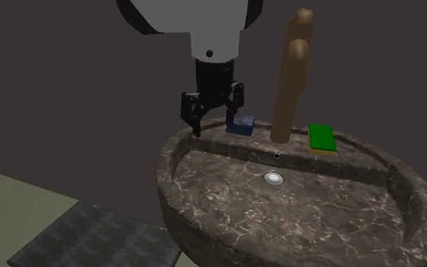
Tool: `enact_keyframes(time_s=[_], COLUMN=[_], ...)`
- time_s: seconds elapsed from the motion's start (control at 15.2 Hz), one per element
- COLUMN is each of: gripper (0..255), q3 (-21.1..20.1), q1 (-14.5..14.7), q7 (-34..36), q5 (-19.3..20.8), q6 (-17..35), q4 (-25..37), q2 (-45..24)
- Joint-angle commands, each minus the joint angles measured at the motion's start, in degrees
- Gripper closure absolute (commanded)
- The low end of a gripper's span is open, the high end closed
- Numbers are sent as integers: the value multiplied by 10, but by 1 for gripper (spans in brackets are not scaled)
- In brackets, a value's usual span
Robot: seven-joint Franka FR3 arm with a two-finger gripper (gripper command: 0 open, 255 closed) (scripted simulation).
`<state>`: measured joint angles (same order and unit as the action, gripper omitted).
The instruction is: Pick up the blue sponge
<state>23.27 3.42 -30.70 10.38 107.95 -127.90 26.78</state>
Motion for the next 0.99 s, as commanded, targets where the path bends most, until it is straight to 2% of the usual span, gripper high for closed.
enact_keyframes(time_s=[0.0,0.26,0.53,0.73,0.92], gripper=[0,0,0,0,0], q3=[30,91,138,154,147], q1=[13,35,45,30,-8], q7=[-56,-173,-303,-398,-479], q5=[-16,-71,-161,-242,-317], q6=[18,48,56,41,12], q4=[32,96,179,255,345], q2=[-42,-132,-240,-331,-421])
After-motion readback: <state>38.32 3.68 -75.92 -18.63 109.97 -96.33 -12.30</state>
